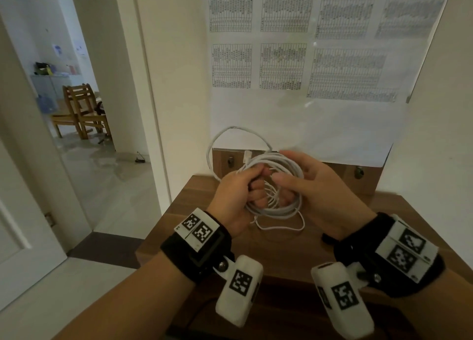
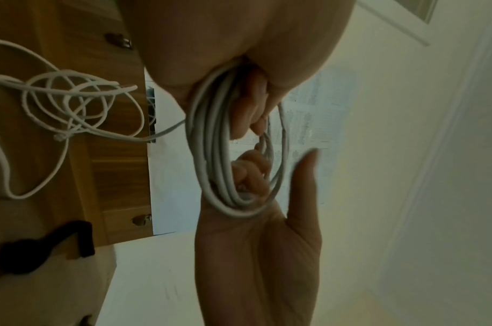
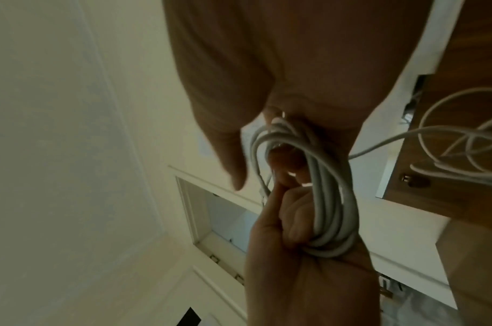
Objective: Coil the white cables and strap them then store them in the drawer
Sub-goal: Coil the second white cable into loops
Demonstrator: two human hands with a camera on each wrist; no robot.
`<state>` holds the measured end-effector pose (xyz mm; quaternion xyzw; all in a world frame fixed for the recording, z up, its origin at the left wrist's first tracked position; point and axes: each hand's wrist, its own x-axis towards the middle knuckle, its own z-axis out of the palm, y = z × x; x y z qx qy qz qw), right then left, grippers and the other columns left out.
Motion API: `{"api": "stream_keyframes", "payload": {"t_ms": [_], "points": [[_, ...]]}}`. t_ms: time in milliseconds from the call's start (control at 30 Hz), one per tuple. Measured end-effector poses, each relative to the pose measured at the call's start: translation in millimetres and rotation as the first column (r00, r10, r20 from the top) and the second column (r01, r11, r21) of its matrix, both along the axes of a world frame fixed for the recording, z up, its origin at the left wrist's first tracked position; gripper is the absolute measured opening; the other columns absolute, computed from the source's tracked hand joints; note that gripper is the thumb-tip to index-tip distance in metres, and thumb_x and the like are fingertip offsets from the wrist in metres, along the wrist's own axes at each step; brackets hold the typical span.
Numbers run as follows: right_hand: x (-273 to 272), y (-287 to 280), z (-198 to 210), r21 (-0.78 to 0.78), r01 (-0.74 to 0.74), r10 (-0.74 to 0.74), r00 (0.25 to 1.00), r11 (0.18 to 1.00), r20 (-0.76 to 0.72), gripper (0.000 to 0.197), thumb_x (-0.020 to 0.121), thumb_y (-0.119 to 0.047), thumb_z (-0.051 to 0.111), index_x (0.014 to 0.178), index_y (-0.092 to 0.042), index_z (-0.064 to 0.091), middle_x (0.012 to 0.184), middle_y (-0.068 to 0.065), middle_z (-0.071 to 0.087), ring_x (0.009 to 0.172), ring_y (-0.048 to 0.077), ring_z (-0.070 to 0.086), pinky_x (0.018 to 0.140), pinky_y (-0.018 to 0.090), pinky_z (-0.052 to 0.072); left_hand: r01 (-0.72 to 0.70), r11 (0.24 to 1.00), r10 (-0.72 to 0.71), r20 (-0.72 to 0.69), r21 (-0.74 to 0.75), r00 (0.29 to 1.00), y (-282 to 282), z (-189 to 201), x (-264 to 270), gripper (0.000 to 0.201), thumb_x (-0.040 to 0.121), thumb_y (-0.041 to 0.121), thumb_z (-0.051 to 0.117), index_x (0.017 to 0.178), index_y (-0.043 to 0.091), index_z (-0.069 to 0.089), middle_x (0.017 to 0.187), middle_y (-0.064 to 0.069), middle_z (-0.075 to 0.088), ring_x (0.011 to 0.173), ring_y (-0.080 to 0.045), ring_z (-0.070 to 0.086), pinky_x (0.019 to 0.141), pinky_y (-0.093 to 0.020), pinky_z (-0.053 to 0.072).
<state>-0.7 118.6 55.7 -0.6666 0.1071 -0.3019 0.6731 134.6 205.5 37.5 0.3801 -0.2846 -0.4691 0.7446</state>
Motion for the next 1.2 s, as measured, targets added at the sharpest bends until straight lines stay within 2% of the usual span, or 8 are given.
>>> {"api": "stream_keyframes", "payload": {"t_ms": [100,300,500,533,667,733,933,1200], "points": [[-2.1,-0.7,-0.1,0.016,0.048,-0.048,0.999,0.999,-0.006,0.027,0.099,-0.022,0.057,0.120,-0.008,0.069,0.065,0.009,0.039,0.054,0.017,0.034,0.049,0.026,0.041,-0.049,0.995,0.027,0.242,0.083,0.970,0.5,-6.2,1.5,0.033,0.101,0.027,0.052,0.075,0.014,0.067,0.059,-0.002,0.048,0.053,-0.015,0.049,0.053,-0.026,0.044],[-3.9,-7.0,-5.4,-0.042,0.181,-0.181,0.983,0.983,0.000,0.022,0.101,-0.023,0.056,0.102,-0.009,0.073,0.055,-0.002,0.034,0.047,0.014,0.024,0.042,0.026,0.025,-0.133,0.985,0.027,0.668,0.108,0.744,12.0,-4.4,2.6,0.042,0.091,0.043,0.062,0.093,0.002,0.074,0.083,-0.013,0.075,0.076,-0.024,0.071,0.078,-0.039,0.058],[-8.5,-16.8,1.5,0.162,0.175,-0.178,0.984,0.971,0.004,0.023,0.104,-0.022,0.050,0.088,-0.007,0.059,0.055,-0.004,0.028,0.042,0.010,0.022,0.038,0.022,0.025,-0.583,0.812,0.387,0.774,-0.029,0.501,18.9,-7.1,28.5,0.062,0.086,0.066,0.056,0.059,0.010,0.054,0.053,-0.004,0.051,0.050,-0.019,0.050,0.055,-0.027,0.045],[-8.7,-17.2,3.0,0.204,0.146,-0.151,0.989,0.968,0.006,0.023,0.104,-0.022,0.048,0.087,-0.008,0.056,0.055,-0.004,0.027,0.042,0.009,0.021,0.037,0.020,0.025,-0.620,0.784,0.418,0.755,-0.018,0.506,14.3,-9.3,36.1,0.055,0.086,0.064,0.058,0.066,0.013,0.052,0.060,-0.004,0.051,0.056,-0.018,0.049,0.059,-0.030,0.045],[-6.1,-17.2,6.6,0.397,-0.005,0.002,1.000,0.918,0.008,0.031,0.105,-0.028,0.045,0.076,-0.017,0.046,0.054,-0.006,0.023,0.039,0.007,0.020,0.035,0.018,0.025,-0.254,0.966,0.238,0.232,0.040,0.943,1.3,-6.3,52.2,0.048,0.087,0.038,0.059,0.131,0.021,0.053,0.131,-0.008,0.059,0.124,-0.026,0.056,0.104,-0.046,0.043],[-4.7,-17.7,6.1,0.458,-0.052,0.054,0.999,0.888,0.009,0.029,0.104,-0.030,0.045,0.078,-0.017,0.048,0.053,-0.008,0.022,0.038,0.006,0.020,0.035,0.017,0.021,-0.083,0.996,0.085,0.153,-0.023,0.985,-1.0,-4.2,49.0,0.056,0.086,0.035,0.052,0.141,0.026,0.047,0.142,-0.010,0.055,0.132,-0.028,0.050,0.113,-0.052,0.034],[-2.3,-21.2,6.1,0.492,-0.080,0.066,0.997,0.867,0.046,0.023,0.101,-0.032,0.047,0.083,-0.018,0.048,0.053,-0.008,0.021,0.037,0.005,0.021,0.034,0.016,0.023,-0.107,0.994,0.083,0.427,0.033,0.901,-9.8,-2.5,25.1,0.041,0.102,0.025,0.036,0.129,0.008,0.062,0.113,-0.018,0.070,0.103,-0.039,0.068,0.098,-0.056,0.051],[-7.5,-37.4,9.1,0.597,-0.082,-0.029,0.984,0.798,0.174,0.029,0.098,-0.036,0.049,0.095,-0.011,0.064,0.049,-0.009,0.022,0.037,0.005,0.020,0.037,0.015,0.021,-0.250,0.965,0.128,0.702,0.073,0.701,-6.4,-17.7,25.9,0.055,0.096,0.003,0.051,0.147,0.019,0.035,0.107,-0.005,0.073,0.091,-0.018,0.070,0.065,-0.015,0.053]]}}
